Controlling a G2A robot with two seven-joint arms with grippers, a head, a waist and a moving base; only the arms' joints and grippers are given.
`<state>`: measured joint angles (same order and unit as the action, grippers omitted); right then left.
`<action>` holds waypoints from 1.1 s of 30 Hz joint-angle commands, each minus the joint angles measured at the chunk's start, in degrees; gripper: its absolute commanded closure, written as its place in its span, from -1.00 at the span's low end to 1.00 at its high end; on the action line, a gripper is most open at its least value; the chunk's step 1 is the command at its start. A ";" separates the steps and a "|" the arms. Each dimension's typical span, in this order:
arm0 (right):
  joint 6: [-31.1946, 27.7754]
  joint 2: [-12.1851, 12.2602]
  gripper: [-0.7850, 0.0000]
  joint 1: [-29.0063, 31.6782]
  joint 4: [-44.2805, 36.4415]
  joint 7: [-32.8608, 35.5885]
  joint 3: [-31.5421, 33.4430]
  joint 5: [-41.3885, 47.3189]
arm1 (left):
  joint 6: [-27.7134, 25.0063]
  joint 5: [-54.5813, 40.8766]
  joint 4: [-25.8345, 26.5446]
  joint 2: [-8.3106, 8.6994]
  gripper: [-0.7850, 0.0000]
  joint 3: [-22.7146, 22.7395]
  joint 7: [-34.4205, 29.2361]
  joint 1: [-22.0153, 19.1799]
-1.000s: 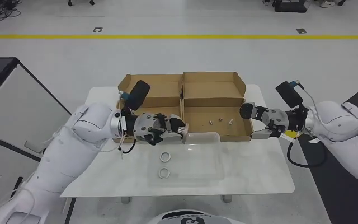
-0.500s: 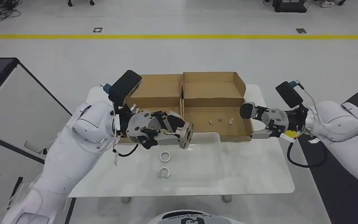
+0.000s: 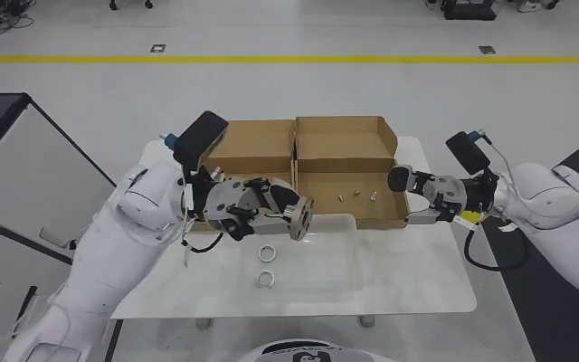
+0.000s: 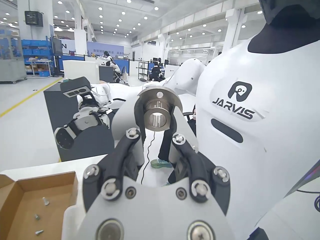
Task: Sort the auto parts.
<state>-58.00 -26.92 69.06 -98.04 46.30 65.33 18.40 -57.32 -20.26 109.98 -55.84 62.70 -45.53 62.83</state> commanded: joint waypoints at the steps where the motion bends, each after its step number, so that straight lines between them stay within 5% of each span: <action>1: 0.00 -0.04 -1.00 0.02 0.02 0.00 0.02 -0.06 | -0.62 -1.70 0.86 -0.11 1.00 0.37 2.66 0.85; 16: 0.00 -0.04 -1.00 0.02 0.02 0.00 0.02 -0.06 | -0.68 -27.66 4.82 -3.05 1.00 1.61 -0.76 1.39; 33: 0.00 -0.04 -1.00 0.02 0.02 0.00 0.02 -0.06 | -0.68 -35.24 1.54 -8.26 1.00 4.17 -0.76 3.19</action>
<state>-58.00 -26.92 69.06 -98.04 46.30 65.33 18.40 -58.00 -55.49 111.81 -63.91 66.76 -46.29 65.98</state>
